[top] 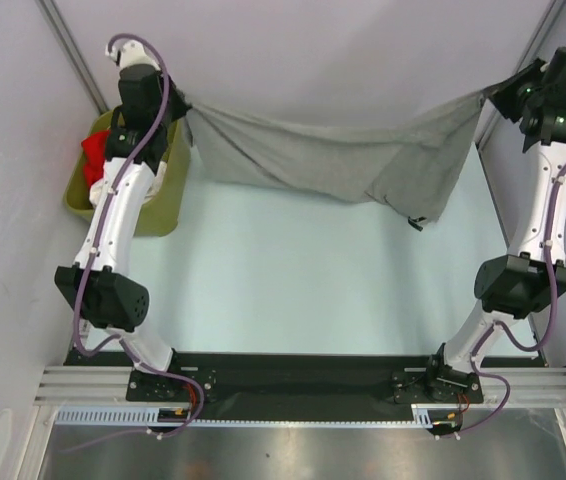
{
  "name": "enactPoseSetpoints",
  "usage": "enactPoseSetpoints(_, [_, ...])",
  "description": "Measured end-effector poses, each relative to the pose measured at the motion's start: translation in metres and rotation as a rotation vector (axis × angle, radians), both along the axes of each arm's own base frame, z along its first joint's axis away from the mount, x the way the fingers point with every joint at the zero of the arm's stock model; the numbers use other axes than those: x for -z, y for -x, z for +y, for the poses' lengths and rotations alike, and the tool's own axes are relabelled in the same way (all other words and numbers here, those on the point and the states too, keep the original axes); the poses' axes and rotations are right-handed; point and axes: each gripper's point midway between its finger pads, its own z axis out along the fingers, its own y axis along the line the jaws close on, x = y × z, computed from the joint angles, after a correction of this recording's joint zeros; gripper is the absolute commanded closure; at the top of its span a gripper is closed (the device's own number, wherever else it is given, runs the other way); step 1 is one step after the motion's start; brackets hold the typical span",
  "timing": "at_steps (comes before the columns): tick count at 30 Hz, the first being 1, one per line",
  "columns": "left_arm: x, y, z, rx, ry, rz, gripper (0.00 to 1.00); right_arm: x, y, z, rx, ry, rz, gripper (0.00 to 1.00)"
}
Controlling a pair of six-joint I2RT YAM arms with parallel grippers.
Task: Fold and stack the t-shirts
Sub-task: Flatten the tshirt out
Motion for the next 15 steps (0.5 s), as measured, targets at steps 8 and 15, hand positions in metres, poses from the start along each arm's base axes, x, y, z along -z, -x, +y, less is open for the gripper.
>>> enactPoseSetpoints(8, [-0.110,-0.019,-0.016,0.084,0.011,-0.327,1.00,-0.074,-0.019,-0.025,0.035,0.130,-0.301,1.00])
enactPoseSetpoints(15, [-0.175,-0.024,-0.019,0.110,0.117,-0.508,1.00,-0.155,-0.006,-0.022,0.057,0.270,-0.617,1.00])
